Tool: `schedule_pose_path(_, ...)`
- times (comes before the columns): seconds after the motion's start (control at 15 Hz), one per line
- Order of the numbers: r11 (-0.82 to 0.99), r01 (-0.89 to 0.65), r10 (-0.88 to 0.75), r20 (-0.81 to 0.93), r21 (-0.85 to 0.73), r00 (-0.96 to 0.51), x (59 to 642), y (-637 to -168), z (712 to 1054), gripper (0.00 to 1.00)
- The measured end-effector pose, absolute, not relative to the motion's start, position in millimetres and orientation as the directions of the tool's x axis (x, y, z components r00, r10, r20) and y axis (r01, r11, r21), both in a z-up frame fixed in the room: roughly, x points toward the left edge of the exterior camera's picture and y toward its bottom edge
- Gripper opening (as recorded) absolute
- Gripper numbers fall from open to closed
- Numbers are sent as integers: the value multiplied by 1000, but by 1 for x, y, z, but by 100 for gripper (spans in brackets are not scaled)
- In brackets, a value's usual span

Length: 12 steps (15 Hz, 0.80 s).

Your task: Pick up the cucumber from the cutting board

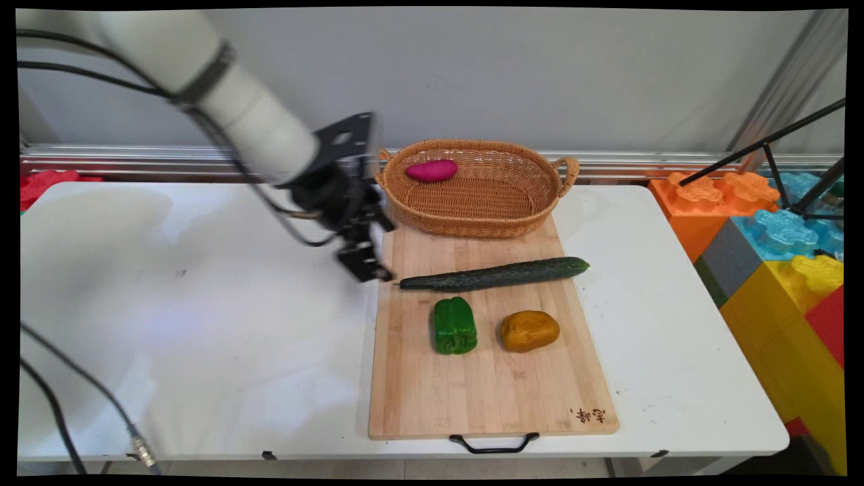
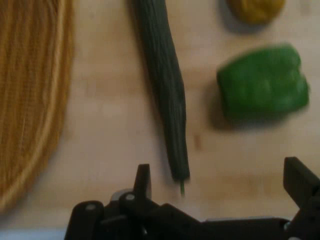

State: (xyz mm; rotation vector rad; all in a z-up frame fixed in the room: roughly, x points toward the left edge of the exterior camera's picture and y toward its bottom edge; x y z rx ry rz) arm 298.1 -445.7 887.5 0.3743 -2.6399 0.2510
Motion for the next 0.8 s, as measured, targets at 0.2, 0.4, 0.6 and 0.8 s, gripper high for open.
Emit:
schedule_pose_path(0.2,937,-326,-225,495,-127,-840,261,-463,880,100)
schedule_pose_path(0.4,924,-354,-235,521,-141,-821,221,-483,862,100)
schedule_pose_path(0.6,914,-378,-248,531,-150,-811,194,-499,837,100)
schedule_pose_path(0.8,904,-400,-267,532,-151,-803,175,-513,805,100)
